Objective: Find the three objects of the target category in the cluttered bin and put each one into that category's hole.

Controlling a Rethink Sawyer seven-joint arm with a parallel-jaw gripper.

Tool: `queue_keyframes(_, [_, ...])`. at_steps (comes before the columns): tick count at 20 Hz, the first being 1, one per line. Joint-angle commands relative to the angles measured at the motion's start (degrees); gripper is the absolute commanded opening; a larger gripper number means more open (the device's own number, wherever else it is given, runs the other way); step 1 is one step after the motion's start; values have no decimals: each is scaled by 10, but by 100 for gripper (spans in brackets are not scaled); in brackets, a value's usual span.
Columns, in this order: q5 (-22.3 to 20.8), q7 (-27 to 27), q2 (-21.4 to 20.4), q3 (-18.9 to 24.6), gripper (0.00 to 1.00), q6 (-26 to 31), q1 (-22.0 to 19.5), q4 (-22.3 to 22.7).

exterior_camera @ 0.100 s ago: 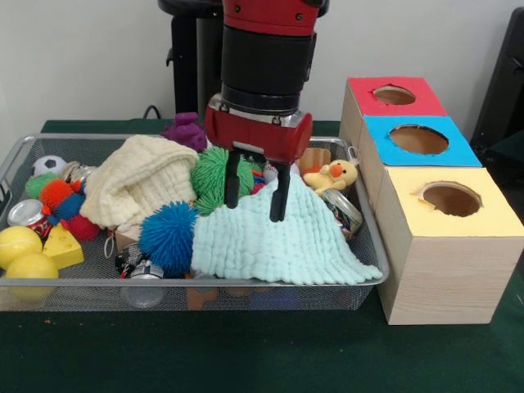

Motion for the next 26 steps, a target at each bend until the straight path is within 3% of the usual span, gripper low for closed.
queue_keyframes(1, [-1,37,65,41,100,5,-2,31])
queue_keyframes(7, [-2,42,125,33,100,4,-2,4])
queue_keyframes(12, [-12,68,158,-23,100,34,37,-38])
queue_keyframes(18, [-10,34,170,-11,100,47,30,-42])
queue_keyframes(19, [-12,29,171,-10,0,47,29,-44])
queue_keyframes(22, [-27,19,169,-13,0,30,34,-48])
queue_keyframes(26, [-48,39,127,-62,0,11,69,-42])
